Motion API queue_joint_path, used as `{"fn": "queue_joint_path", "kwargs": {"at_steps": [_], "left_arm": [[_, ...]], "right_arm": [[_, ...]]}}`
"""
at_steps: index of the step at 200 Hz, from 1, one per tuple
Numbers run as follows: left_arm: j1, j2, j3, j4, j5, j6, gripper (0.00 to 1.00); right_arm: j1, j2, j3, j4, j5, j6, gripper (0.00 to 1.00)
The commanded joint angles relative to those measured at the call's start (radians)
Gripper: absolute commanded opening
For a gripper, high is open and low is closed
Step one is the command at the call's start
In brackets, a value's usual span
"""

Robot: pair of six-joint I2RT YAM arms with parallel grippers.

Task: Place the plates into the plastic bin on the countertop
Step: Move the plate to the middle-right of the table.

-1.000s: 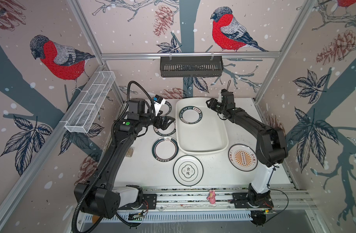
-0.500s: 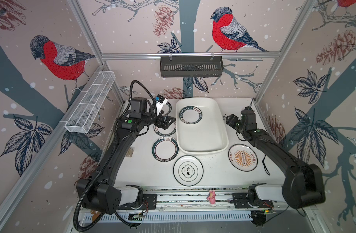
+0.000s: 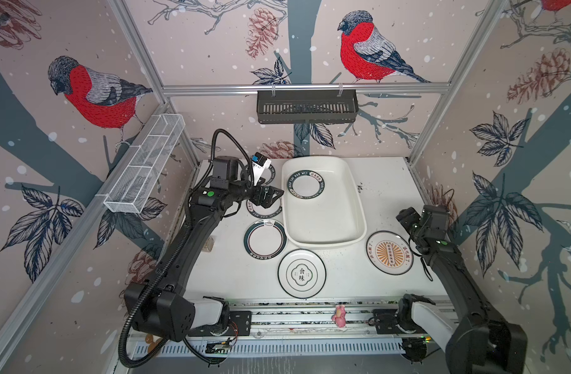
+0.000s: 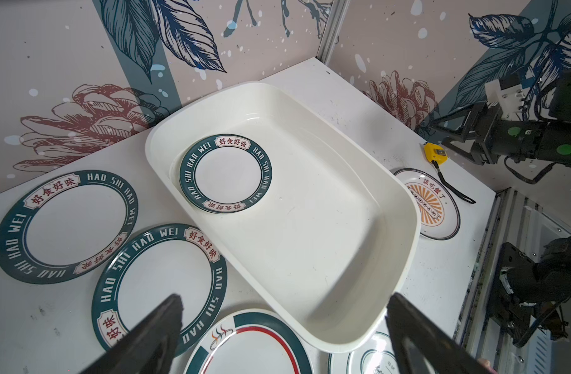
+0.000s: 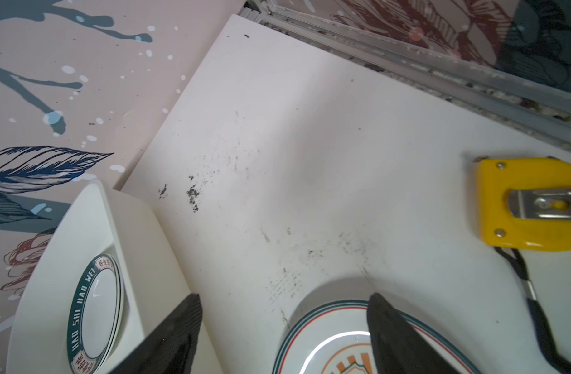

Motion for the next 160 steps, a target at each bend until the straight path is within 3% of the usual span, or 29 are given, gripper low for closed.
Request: {"fn": "queue_joint_path", "kwargs": {"at_steps": [1,36,86,160], "left_arm": [[-0.010,0.007,0.014,0.000,0.007,0.017,0.97],[-0.037,0.013,0.027,-0.011,-0.014,0.024,0.97],[-0.044,0.028,0.028,-0.011,-0.008,0.009,0.97],[-0.044,0.051,0.082,-0.034,-0.074,0.003,0.97]], "right_arm": [[-0.062,-0.014,-0.006,-0.062,-0.055,0.006,0.81],[-0.154,-0.025,0.005,-0.170,-0.039,-0.009,0.82],[-0.265,0.012,0.009,-0.270,-0.128,-0.055,0.84],[-0.284,0.131,0.028,-0.427,-0.147,-0.137,0.84]]}}
